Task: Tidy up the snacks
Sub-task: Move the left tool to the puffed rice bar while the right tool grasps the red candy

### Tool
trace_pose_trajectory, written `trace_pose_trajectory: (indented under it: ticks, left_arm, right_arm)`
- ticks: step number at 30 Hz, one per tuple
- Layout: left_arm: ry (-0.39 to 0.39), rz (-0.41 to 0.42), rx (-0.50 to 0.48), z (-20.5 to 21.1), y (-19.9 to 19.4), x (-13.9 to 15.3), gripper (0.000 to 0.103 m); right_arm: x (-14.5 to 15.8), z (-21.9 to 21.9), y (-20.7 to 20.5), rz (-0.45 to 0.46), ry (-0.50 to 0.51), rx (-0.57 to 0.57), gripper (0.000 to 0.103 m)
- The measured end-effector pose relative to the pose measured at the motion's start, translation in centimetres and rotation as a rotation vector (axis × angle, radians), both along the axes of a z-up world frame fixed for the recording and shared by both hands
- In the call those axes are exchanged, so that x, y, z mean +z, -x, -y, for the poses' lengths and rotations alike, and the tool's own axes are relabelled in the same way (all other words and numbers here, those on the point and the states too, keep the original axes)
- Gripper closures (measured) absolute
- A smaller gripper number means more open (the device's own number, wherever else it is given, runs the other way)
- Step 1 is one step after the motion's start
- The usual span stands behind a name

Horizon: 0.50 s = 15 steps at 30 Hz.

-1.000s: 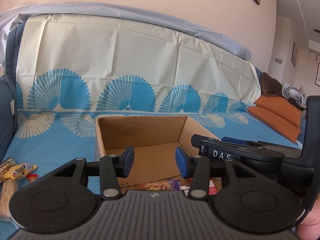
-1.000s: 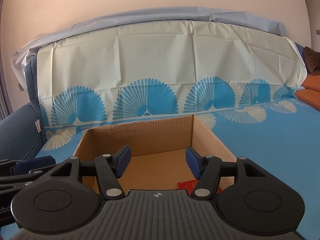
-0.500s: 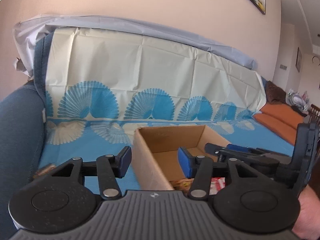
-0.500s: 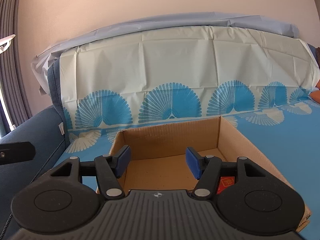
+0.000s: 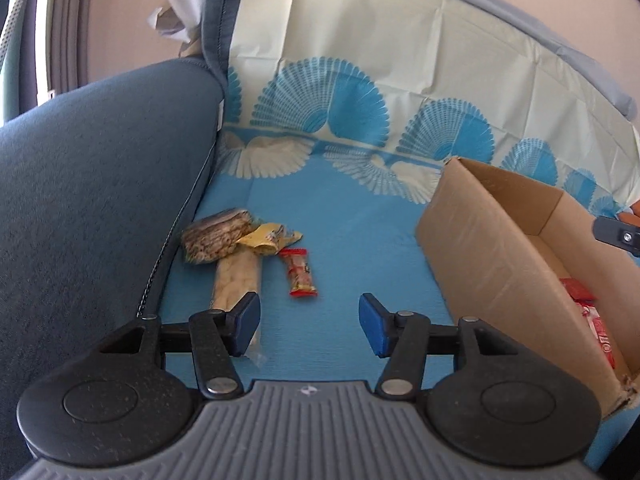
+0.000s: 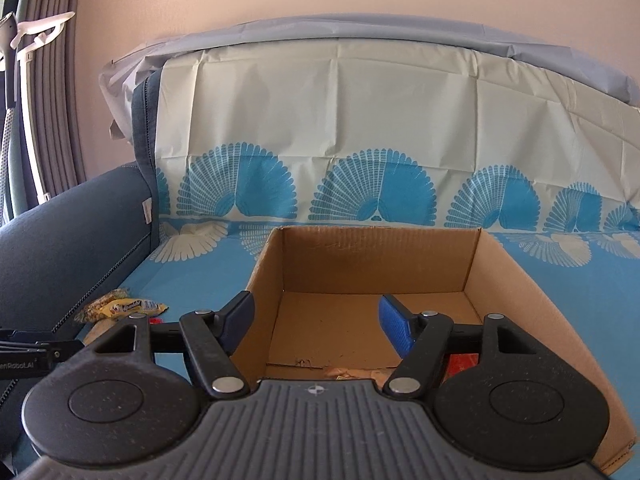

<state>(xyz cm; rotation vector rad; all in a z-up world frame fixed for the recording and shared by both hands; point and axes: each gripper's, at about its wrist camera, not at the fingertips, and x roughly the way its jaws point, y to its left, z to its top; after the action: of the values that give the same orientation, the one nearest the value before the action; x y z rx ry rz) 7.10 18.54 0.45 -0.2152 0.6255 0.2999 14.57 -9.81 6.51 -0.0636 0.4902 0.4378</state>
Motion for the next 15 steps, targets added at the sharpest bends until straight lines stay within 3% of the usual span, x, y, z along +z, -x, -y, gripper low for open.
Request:
trace_pose_trajectory:
  ticks: [3, 10, 15]
  left_arm:
    - [0.012, -0.029, 0.057, -1.2, -0.8, -0.8, 0.030]
    - [0.061, -0.054, 0.201, -3.5, -1.5, -1.9, 0.026]
    - [0.135, -0.069, 0.227, -4.8, -2.2, -2.7, 0.022]
  right_arm:
    - [-0.1, 0.0, 0.0, -0.003, 0.008, 0.023, 0.032]
    - [0.2, -0.1, -0.2, -0.042, -0.041, 0.075, 0.032]
    - [0.2, -1.5, 0.0, -0.042, -0.056, 0.112, 0.033]
